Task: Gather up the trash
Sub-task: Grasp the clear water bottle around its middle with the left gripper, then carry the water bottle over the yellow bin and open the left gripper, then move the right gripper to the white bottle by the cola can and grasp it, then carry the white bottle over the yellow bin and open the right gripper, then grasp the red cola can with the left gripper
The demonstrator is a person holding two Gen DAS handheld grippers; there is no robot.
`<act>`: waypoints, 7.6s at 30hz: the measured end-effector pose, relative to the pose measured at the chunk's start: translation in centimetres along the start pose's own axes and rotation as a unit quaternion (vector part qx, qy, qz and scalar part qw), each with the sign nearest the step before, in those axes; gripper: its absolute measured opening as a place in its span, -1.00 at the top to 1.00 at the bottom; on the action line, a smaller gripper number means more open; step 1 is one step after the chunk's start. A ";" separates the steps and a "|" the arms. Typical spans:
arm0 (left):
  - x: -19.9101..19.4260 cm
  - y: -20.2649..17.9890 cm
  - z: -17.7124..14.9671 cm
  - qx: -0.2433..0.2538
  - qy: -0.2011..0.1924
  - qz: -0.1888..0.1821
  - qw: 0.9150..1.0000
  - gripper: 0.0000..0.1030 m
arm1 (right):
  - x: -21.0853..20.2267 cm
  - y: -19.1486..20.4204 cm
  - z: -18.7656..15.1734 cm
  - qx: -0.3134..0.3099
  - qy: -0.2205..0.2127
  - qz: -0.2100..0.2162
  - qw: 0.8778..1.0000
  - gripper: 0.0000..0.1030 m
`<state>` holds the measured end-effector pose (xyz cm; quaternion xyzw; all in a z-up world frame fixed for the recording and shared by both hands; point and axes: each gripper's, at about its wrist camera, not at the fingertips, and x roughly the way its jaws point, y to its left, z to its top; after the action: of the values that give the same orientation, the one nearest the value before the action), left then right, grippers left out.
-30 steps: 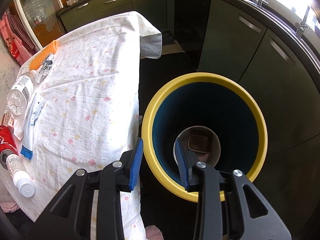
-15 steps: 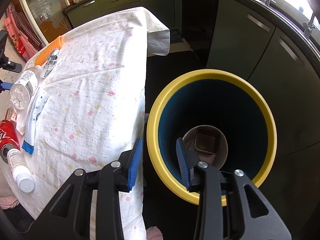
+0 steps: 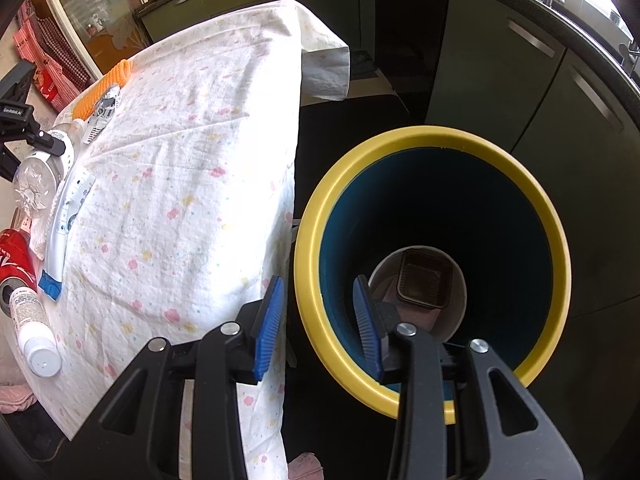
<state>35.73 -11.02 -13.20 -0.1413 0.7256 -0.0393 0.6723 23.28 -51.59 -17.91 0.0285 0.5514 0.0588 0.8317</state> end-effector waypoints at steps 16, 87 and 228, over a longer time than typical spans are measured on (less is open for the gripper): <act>-0.9 2.2 3.3 0.005 -0.003 0.005 1.000 -0.37 | 1.0 0.7 0.3 -0.014 0.011 0.002 1.000 0.31; 1.2 -34.0 -13.9 0.431 -0.021 -0.102 0.896 -0.70 | -8.3 -11.3 -9.9 0.122 -0.070 -0.019 0.990 0.31; -0.3 0.6 -20.5 0.741 -0.035 0.085 0.665 -0.54 | -5.7 4.3 -2.9 0.036 -0.017 0.007 0.999 -0.25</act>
<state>15.47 -13.08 -11.12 0.4644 0.4415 -0.5023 0.5806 18.10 -48.08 -13.36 0.0633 0.5384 0.0446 0.8391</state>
